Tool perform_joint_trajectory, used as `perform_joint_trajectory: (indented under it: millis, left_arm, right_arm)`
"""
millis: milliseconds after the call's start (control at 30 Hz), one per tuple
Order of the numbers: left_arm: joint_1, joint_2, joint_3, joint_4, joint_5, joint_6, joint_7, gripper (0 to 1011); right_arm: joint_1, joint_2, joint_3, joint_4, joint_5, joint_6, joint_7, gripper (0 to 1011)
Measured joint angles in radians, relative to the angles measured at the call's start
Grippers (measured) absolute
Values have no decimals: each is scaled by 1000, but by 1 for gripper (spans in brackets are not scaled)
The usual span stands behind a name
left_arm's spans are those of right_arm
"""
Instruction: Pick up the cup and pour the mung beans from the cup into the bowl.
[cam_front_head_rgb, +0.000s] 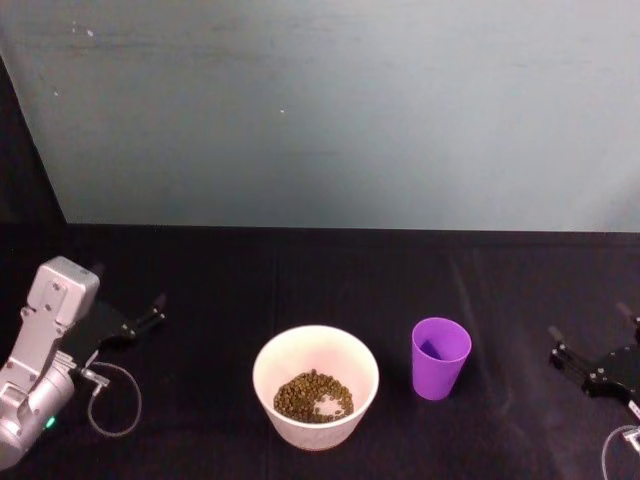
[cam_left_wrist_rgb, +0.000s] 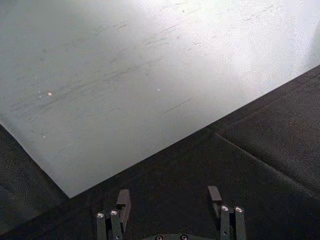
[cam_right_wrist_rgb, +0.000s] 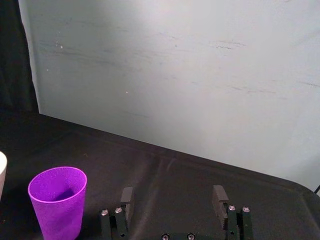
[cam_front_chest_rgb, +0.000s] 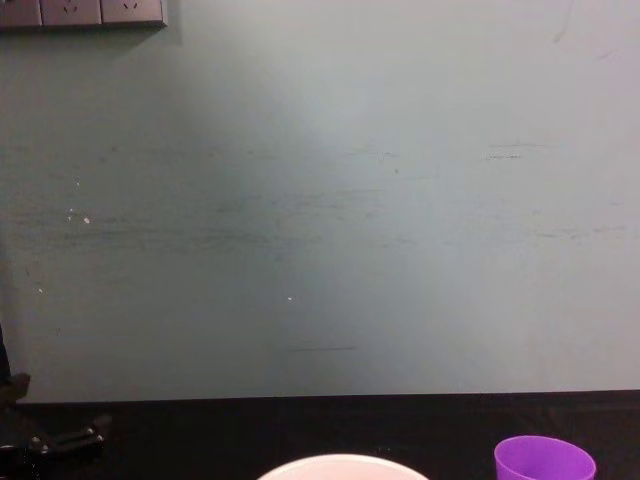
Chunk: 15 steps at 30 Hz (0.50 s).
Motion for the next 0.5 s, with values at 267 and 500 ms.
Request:
perform_joint_trajectory:
  millis: [267, 500]
  left_arm:
    - [0, 0, 0, 0, 0, 0, 0, 1003]
    - [0, 0, 0, 0, 0, 0, 0, 1004]
  right_arm:
    - [-1, 2, -1, -2, 0, 2, 0, 1003]
    - [-1, 2, -2, -4, 0, 3, 0, 1003]
